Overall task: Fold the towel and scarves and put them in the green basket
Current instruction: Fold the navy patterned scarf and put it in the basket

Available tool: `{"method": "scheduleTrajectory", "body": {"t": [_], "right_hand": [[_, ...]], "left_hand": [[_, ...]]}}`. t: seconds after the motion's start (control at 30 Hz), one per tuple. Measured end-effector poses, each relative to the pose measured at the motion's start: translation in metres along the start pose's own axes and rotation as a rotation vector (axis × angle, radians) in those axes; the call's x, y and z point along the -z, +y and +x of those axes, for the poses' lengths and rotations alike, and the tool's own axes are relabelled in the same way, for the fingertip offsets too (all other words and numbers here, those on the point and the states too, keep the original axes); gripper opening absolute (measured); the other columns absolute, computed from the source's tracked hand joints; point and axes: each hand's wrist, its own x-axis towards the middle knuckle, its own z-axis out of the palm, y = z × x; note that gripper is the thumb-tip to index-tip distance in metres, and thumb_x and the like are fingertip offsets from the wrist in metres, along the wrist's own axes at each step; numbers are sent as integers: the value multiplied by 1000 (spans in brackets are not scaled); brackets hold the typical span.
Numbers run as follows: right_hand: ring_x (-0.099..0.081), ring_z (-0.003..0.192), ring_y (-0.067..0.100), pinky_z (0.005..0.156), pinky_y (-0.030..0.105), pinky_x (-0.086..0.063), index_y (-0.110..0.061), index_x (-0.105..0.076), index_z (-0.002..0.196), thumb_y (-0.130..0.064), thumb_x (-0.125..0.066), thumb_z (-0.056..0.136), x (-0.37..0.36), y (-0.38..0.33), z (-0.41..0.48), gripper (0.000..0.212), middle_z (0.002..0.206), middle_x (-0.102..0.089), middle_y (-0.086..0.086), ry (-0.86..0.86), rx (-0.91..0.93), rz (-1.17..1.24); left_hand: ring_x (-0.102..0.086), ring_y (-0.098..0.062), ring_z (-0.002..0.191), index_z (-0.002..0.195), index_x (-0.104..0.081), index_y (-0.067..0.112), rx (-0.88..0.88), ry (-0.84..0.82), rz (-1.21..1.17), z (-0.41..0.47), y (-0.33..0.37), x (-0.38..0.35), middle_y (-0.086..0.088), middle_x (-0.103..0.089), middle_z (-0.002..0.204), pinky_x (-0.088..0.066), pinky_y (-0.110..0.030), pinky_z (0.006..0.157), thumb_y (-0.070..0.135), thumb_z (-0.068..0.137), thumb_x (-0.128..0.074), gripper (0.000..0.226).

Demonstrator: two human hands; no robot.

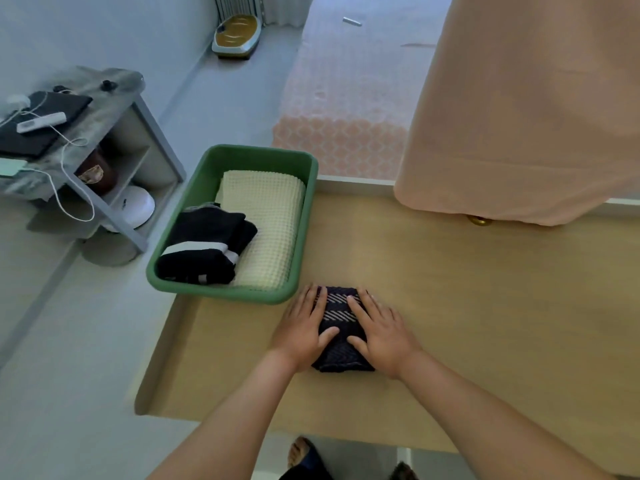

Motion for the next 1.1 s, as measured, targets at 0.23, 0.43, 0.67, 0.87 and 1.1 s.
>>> {"method": "scheduleTrajectory", "body": {"t": [0.23,0.43,0.67,0.87,1.1], "right_hand": [[-10,151,23,120,46,-16,-28,6,157,-69,-4,83,5,6,-13,86,163,23,-2,-25,-27,-8],[-13,150,22,119,41,-19,-27,-1,158,-60,-38,96,8,18,-25,79,165,13,2,-28,-35,29],[-20,148,25,118,39,-21,-27,-31,145,-48,-54,90,23,29,-23,63,165,-7,6,-7,-24,235],[-20,148,21,118,44,-24,-22,-22,150,-39,-60,81,34,39,-20,81,159,-23,5,68,-2,425],[-57,110,19,98,38,-42,-27,-51,135,-45,-52,69,74,30,-16,69,118,-63,-6,207,169,456]], "left_hand": [[-24,-25,144,157,-1,14,283,83,-358,8,25,11,-7,-29,157,-26,-42,116,56,98,-38,81],[-65,-20,99,109,-64,24,570,-2,-647,32,44,18,1,-71,109,-55,-40,90,53,71,-70,48],[-67,-17,90,111,-62,23,628,-49,-927,26,59,25,3,-68,101,-57,-39,85,27,73,-77,41],[-68,-17,86,111,-47,29,455,45,-1002,6,81,35,0,-62,109,-58,-33,69,12,78,-69,43],[-60,-7,105,119,-53,35,117,286,-843,-26,92,70,11,-63,111,-50,-37,95,7,76,-52,52]]}}
